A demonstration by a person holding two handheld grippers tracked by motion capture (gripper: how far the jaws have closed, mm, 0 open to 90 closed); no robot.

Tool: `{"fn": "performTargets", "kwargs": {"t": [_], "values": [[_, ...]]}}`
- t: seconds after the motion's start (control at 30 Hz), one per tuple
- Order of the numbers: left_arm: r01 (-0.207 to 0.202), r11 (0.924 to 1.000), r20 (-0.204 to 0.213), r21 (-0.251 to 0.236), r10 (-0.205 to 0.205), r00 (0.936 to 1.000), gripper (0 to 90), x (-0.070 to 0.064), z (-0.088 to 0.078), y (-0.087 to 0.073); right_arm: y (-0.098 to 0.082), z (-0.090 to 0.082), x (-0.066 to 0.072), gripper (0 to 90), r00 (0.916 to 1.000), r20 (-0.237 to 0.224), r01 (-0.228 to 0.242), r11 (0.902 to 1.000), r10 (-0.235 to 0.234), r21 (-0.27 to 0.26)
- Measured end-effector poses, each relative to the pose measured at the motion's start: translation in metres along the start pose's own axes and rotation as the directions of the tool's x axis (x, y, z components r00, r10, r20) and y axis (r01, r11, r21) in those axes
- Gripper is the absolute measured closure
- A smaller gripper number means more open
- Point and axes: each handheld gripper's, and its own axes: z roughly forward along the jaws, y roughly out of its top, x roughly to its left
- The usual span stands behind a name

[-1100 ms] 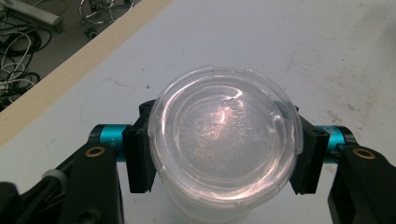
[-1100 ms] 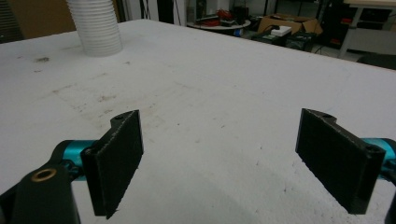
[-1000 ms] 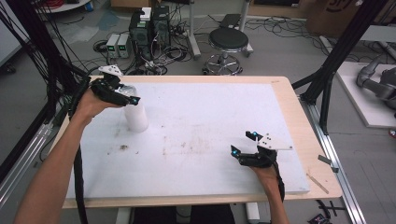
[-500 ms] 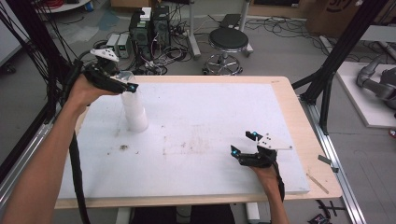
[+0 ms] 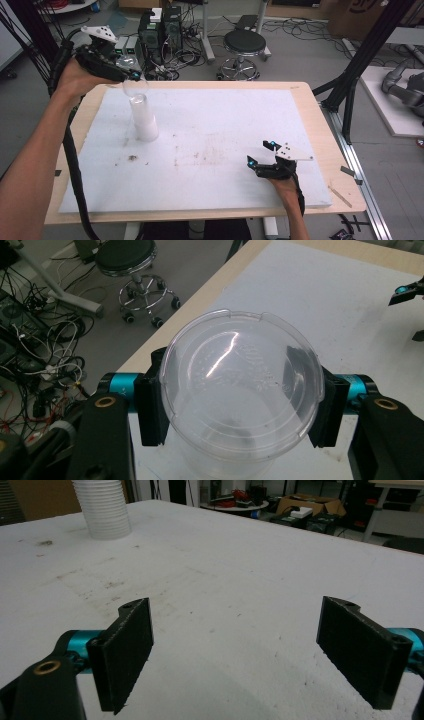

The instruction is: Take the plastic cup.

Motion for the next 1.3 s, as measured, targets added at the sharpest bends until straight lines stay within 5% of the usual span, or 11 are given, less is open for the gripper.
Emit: {"fn": "performTargets", "kwargs": {"t": [0.23,0.47,0.73,0.97,1.07,1.17,1.3], "values": [[-0.004,0.9995,0.02,-0.031,0.004,0.9998,39.5,-0.005,-0.005,-0.002,0.0,0.0,-0.001,15.1,1.0,0.002,-0.001,1.0,0.001,-0.006],[-0.01,0.9948,0.088,-0.101,0.019,0.9959,39.4,-0.03,-0.012,-0.023,0.0,0.0,-0.002,15.1,0.9999,-0.008,-0.014,0.9999,0.014,-0.004],[-0.032,0.982,0.164,-0.186,0.063,0.9844,39.4,-0.061,-0.009,-0.036,-0.001,-0.001,-0.003,15.0,0.9999,-0.01,-0.015,0.9997,0.014,-0.018],[-0.071,0.9618,0.268,-0.264,0.144,0.9526,39.5,-0.097,0.014,-0.042,-0.001,-0.001,-0.003,15.1,0.9996,-0.014,-0.025,0.9995,0.025,-0.016],[-0.078,0.9553,0.283,-0.285,0.162,0.9453,39.4,-0.11,0.027,-0.048,-0.001,-0.001,-0.003,15.0,0.9995,-0.015,-0.026,0.9995,0.026,-0.016],[-0.057,0.9421,0.318,-0.33,0.168,0.9331,39.4,-0.124,0.04,-0.058,-0.001,-0.001,-0.004,15.4,0.9995,-0.015,-0.028,0.9995,0.027,-0.017],[-0.045,0.9358,0.355,-0.35,0.176,0.9183,39.4,-0.136,0.058,-0.07,0.0,-0.001,-0.004,15.4,0.9996,-0.014,-0.025,0.9996,0.025,-0.014]]}}
